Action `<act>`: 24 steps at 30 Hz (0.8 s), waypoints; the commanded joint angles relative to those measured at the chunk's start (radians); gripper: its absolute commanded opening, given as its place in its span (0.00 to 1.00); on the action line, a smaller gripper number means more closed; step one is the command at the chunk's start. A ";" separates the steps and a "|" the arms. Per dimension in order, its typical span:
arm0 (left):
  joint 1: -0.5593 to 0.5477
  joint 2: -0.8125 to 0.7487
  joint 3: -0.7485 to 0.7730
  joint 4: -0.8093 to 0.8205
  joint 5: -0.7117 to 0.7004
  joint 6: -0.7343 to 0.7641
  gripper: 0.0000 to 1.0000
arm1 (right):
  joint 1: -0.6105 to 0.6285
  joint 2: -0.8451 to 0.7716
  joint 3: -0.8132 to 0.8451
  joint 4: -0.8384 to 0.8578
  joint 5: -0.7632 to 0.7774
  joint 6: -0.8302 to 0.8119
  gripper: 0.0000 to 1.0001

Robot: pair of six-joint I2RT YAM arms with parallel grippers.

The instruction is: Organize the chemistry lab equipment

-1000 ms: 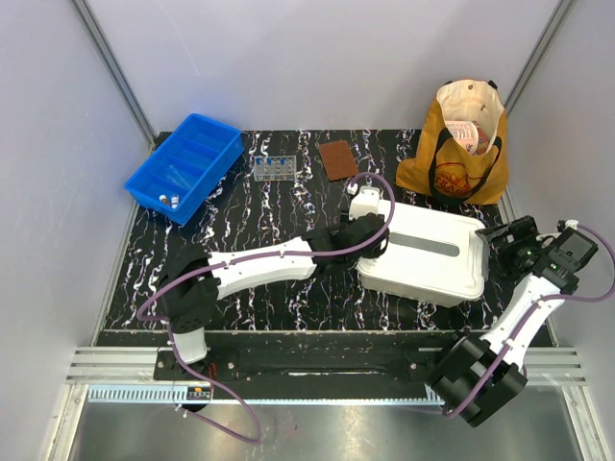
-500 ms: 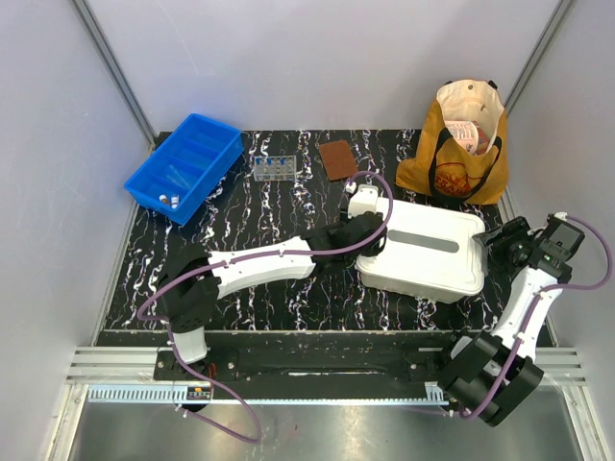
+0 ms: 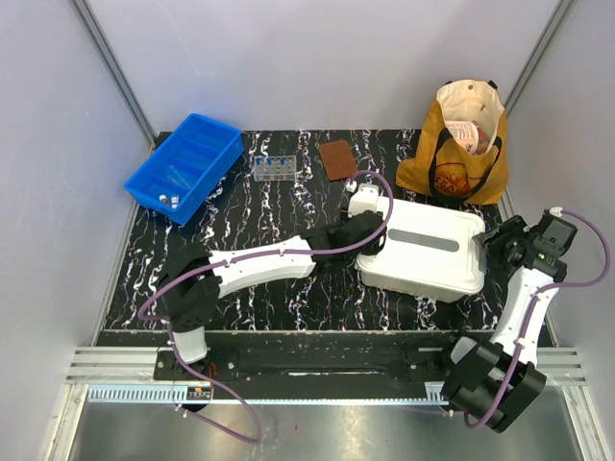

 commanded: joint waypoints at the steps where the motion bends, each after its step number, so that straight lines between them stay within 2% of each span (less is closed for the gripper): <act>1: -0.040 0.077 -0.001 0.098 0.251 -0.016 0.48 | 0.079 -0.006 0.027 -0.104 -0.113 0.034 0.45; 7: -0.043 0.085 0.013 0.080 0.249 -0.007 0.48 | 0.105 0.005 0.032 -0.107 -0.094 0.027 0.41; 9: -0.043 0.081 0.012 0.083 0.252 -0.005 0.48 | 0.105 0.003 0.041 -0.112 -0.078 0.022 0.46; 14: -0.045 0.077 0.013 0.089 0.278 -0.011 0.48 | 0.105 -0.014 0.155 -0.164 0.006 0.007 0.69; 17: -0.055 0.069 0.012 0.110 0.305 -0.033 0.48 | 0.106 0.012 0.207 -0.167 0.063 -0.013 0.73; 21: -0.075 0.069 0.008 0.153 0.338 -0.066 0.51 | 0.105 0.075 0.224 -0.138 0.158 -0.075 0.73; 24: -0.081 0.083 0.018 0.185 0.375 -0.080 0.52 | 0.106 0.133 0.251 -0.177 0.215 -0.095 0.74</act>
